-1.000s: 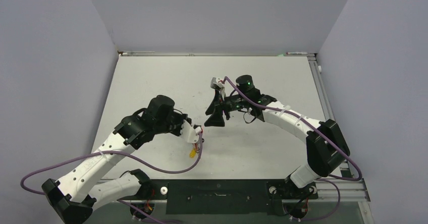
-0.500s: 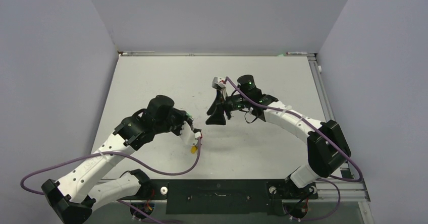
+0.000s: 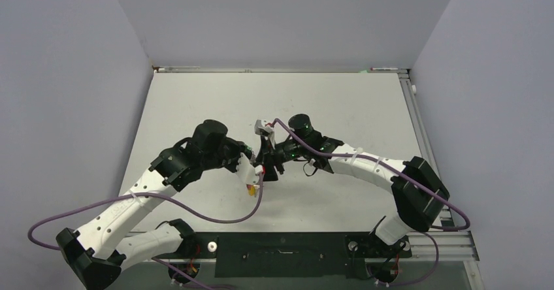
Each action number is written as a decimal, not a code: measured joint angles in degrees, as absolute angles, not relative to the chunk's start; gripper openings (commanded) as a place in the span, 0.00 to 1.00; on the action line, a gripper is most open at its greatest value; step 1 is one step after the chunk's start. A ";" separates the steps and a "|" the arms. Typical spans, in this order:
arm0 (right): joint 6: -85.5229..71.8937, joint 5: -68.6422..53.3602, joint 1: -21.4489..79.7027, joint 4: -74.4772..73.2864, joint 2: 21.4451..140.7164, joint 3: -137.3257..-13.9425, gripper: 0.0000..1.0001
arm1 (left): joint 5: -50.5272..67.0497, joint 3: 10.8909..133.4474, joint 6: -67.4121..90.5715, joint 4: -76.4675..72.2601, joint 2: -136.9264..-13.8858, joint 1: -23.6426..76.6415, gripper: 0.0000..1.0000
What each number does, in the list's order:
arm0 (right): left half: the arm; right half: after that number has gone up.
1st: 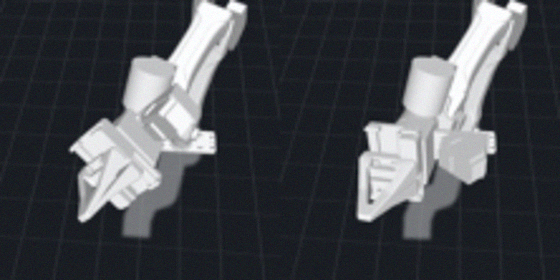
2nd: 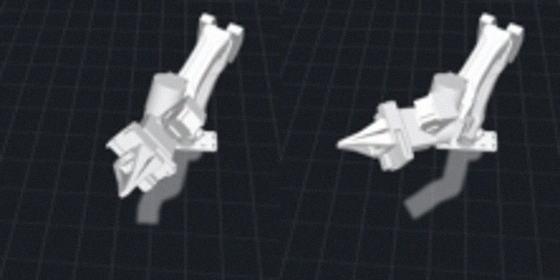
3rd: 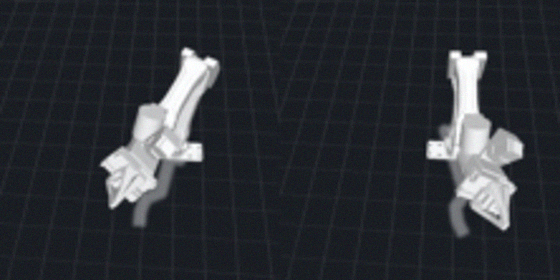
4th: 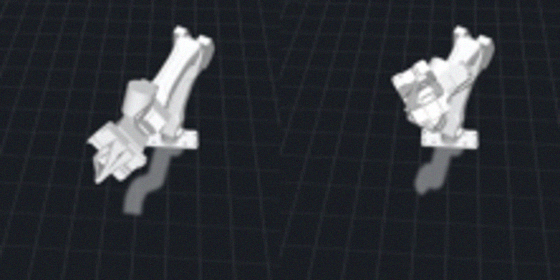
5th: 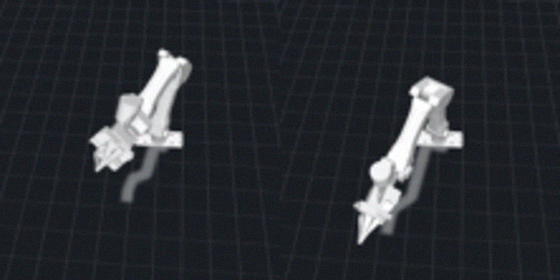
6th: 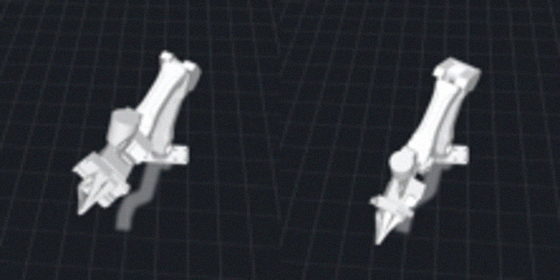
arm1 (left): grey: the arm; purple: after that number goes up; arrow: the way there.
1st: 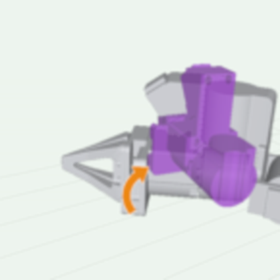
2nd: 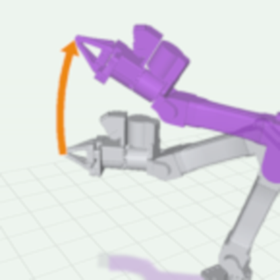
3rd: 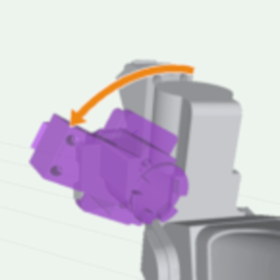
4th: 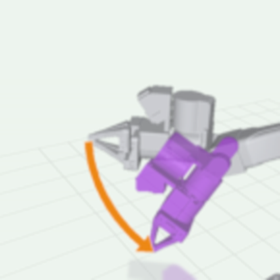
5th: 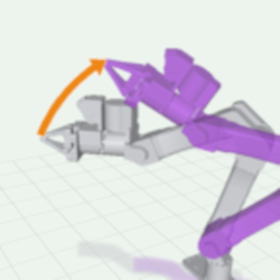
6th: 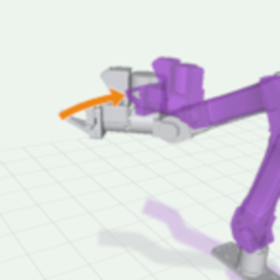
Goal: Remove the keys from the keyring
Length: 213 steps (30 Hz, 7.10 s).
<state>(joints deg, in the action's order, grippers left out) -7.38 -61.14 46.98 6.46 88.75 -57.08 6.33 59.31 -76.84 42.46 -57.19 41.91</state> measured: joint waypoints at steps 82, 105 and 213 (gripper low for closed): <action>0.14 -64.60 53.58 22.02 98.32 -53.25 0.82 | 21.26 39.31 -103.42 39.99 -36.42 44.23 0.00; 0.73 -68.86 52.12 19.57 96.44 -50.39 0.82 | 20.16 39.31 -99.88 40.91 -34.94 44.27 0.00; 27.88 -53.71 48.49 -12.78 89.47 -63.90 0.57 | 20.16 16.64 -97.32 4.36 -28.01 36.84 0.00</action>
<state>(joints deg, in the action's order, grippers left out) 27.88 -53.71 48.49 -12.78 89.47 -63.90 20.16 16.64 -97.32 4.36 -28.01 36.84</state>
